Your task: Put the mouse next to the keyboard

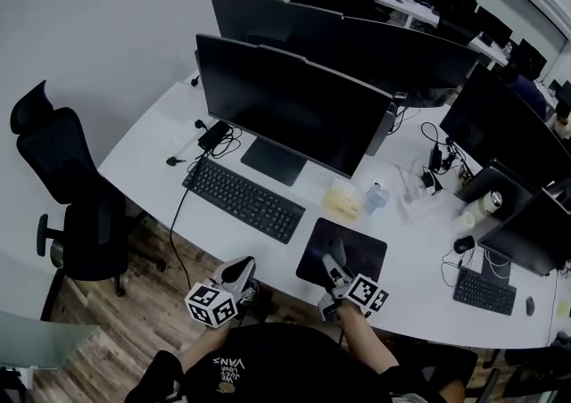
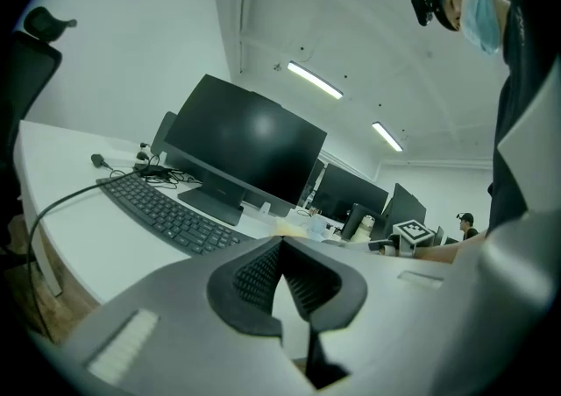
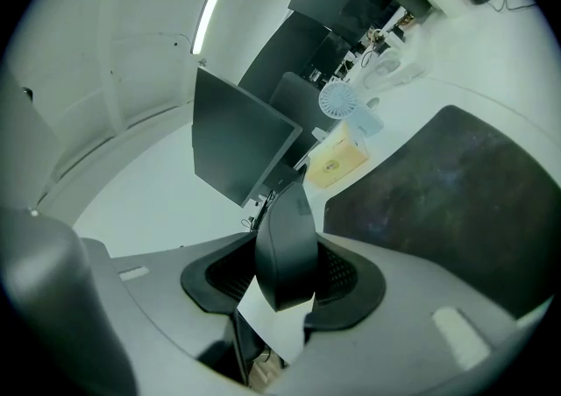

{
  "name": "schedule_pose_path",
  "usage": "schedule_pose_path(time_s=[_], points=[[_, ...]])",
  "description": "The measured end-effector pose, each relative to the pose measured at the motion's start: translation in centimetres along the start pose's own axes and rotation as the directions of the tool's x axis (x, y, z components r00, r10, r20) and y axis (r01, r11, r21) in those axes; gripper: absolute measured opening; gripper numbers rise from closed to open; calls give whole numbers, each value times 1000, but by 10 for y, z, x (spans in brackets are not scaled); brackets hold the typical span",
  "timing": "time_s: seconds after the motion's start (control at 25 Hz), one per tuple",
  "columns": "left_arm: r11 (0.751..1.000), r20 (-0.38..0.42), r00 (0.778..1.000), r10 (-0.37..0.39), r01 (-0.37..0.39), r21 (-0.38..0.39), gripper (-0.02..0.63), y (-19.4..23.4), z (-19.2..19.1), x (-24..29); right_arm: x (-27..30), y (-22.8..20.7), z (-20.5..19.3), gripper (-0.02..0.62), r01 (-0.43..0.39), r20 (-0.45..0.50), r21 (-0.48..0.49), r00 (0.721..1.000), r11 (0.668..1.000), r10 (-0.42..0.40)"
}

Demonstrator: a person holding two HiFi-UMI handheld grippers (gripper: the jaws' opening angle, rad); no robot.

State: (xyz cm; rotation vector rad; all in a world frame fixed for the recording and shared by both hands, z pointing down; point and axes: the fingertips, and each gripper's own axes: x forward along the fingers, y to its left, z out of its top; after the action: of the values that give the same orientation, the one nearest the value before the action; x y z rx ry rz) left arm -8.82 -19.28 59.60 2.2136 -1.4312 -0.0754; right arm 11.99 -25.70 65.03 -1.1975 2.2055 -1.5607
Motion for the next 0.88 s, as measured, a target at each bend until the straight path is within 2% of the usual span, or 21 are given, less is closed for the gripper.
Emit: schedule_pose_path(time_s=[0.24,0.6,0.88], points=[[999,-27,998,-54,54,3,2,31,22,23,34,-9,0,175,75,14,1,997,997,-75],[989,-86,985,-148,148,-4,2,57,34,50,69,-21,-6,175,161,40,49,986,986,-163],[980,-125,972,-200,200,-12,2,72,37,65,82,-37,-11,175,252,11,17,968,968,-252]])
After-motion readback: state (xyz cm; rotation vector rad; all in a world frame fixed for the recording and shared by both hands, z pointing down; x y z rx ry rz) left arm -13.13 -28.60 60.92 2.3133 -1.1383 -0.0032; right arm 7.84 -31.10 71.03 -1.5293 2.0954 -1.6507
